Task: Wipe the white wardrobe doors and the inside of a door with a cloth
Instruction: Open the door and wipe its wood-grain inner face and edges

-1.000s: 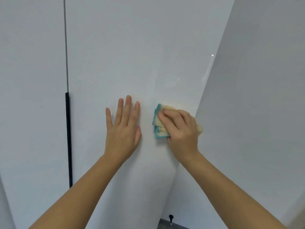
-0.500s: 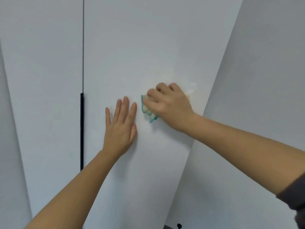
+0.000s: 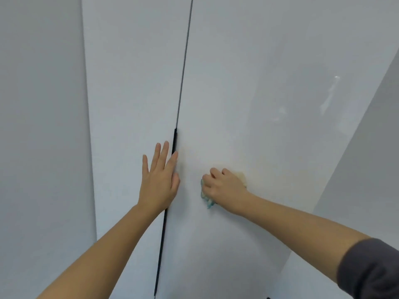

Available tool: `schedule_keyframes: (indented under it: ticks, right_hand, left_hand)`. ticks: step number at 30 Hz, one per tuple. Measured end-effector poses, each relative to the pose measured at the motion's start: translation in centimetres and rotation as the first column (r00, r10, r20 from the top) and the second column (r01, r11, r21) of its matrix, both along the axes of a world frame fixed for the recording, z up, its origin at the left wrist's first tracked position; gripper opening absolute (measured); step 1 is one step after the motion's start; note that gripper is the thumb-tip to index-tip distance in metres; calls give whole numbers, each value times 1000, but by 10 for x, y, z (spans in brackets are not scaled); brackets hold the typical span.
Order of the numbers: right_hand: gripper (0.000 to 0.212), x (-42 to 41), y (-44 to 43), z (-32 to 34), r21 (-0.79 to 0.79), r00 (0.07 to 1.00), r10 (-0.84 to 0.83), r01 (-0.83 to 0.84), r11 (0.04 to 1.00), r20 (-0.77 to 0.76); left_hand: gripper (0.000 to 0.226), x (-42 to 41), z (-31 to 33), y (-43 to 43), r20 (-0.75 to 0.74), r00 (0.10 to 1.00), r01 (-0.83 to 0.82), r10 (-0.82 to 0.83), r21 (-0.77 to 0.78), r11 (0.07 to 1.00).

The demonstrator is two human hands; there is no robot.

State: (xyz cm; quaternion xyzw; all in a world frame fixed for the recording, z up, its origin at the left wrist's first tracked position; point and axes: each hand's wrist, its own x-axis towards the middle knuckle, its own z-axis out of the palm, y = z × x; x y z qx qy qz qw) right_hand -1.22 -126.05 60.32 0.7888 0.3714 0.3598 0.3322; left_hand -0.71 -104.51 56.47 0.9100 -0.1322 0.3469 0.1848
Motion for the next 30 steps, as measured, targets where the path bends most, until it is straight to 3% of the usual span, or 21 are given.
schedule_keyframes:
  ticks: [1,3,4,6,8,10,13,20,25,30]
  right_hand:
    - [27,-4,23,-11,52,996,-38,43,998,-87]
    - [36,-15,54,-19,335,969,-45,127,933,-243]
    - [39,-22,78,-21,531,955,33,135,836,-295]
    - [46,-39,125,-21,817,883,208,269,509,-421]
    - [49,-61,174,-19,894,791,416,408,187,-448]
    - [45,-77,230,-19,849,706,587,525,-55,-398]
    - [29,-99,293,-18,725,579,750,659,-200,-320]
    - [30,-128,405,-21,616,411,883,763,-196,-227]
    - [28,-152,486,-40,598,257,935,799,-62,-246]
    - [28,-169,589,-69,557,117,955,828,58,-273]
  left_hand:
    - [55,-6,-8,26,-30,999,13,-14,-19,1000]
    - [47,-19,-18,58,-63,996,57,-61,-64,996]
    - [43,-29,-22,81,-91,992,77,-87,-108,991]
    - [37,-50,-25,123,-165,974,111,-154,-246,963]
    - [29,-76,-25,166,-250,944,84,-214,-445,892]
    - [23,-103,-24,214,-298,915,44,-271,-597,801]
    - [24,-132,-20,265,-308,900,3,-308,-703,711]
    - [24,-168,-19,364,-298,913,-70,-279,-787,613]
    - [25,-207,-39,436,-375,885,-144,-275,-783,605]
    - [41,-244,-88,532,-492,793,-265,-359,-810,524]
